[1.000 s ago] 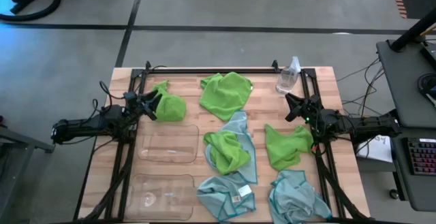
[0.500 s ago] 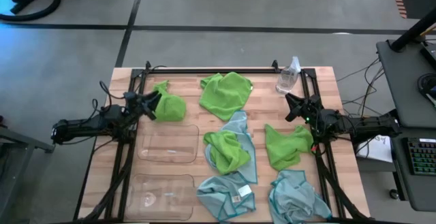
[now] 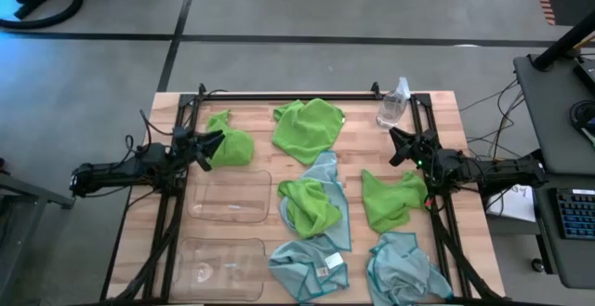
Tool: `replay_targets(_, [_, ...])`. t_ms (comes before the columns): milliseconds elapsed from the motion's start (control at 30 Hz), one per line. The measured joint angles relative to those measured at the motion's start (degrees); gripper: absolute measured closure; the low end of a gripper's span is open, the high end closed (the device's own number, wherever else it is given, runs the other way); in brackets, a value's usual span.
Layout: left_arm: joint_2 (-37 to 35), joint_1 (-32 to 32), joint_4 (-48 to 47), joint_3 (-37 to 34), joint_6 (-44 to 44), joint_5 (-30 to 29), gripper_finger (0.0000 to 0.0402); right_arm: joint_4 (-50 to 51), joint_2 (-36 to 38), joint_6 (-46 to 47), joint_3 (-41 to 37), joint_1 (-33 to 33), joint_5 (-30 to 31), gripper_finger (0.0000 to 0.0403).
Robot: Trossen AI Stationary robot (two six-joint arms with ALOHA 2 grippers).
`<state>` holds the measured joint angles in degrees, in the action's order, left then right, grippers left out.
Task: Sort microfiber towel by color & place in baskets
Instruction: Put the bottom right green microfiber cloth into the top transparent bin
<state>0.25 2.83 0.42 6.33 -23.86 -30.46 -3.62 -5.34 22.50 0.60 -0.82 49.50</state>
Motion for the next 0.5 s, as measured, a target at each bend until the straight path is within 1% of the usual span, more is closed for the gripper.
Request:
replay_targets(200, [0.0, 0.0, 0.0, 0.0, 3.2, 0.2, 0.0299, 0.0, 0.0, 0.0, 0.0, 0.0, 0.0, 0.0335])
replay_targets(500, [0.0, 0.0, 1.1, 0.0, 3.7, 0.1, 0.0299, 0.0, 0.0, 0.0, 0.0, 0.0, 0.0, 0.0335])
